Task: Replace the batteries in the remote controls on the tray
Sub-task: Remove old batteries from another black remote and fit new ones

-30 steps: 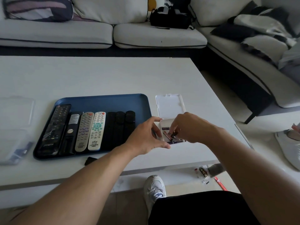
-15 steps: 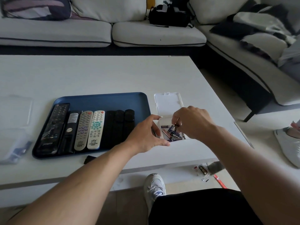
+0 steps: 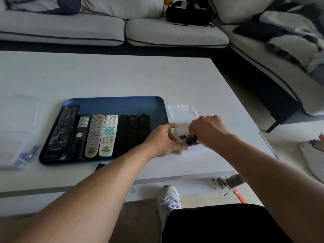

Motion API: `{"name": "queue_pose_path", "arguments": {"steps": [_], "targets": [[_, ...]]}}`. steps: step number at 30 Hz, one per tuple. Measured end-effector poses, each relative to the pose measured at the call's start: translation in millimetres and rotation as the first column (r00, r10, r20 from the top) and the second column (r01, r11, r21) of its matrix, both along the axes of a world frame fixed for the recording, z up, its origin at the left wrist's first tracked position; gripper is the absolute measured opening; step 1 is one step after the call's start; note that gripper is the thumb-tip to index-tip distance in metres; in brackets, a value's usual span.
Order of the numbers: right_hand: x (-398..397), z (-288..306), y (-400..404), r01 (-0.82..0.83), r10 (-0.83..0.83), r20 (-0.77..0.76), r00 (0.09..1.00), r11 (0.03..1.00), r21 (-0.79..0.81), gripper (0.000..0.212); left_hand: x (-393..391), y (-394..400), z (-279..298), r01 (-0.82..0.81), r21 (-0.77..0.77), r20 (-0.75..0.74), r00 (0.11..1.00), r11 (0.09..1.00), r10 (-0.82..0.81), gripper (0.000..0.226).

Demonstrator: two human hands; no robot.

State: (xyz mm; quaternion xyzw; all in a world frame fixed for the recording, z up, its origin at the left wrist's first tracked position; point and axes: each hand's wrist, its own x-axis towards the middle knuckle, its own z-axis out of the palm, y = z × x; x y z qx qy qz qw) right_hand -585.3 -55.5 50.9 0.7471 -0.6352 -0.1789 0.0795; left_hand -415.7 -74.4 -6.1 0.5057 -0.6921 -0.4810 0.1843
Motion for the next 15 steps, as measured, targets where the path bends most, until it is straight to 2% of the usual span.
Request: {"name": "queue_pose_path", "arguments": {"steps": [6,11,15], "targets": [[0.5,2.4,-7.1,-0.039,0.038,0.005,0.999,0.997,0.068,0.019,1.1,-3.2,-1.3,-0.005,0.037,0.005,1.000,0.999,0.005,0.089],[-0.8,6.0,-8.4,-0.043,0.034,0.086,0.996,0.993,0.109,0.028,2.0,-3.9,-2.7,-0.005,0.041,0.017,1.000,0.999,0.004,0.093],[2.9,7.4,-11.1,-0.045,0.034,0.091,0.995,0.992,0.120,0.032,1.8,-2.2,-1.6,-0.012,0.041,0.047,0.999,0.999,0.010,0.098]]}}
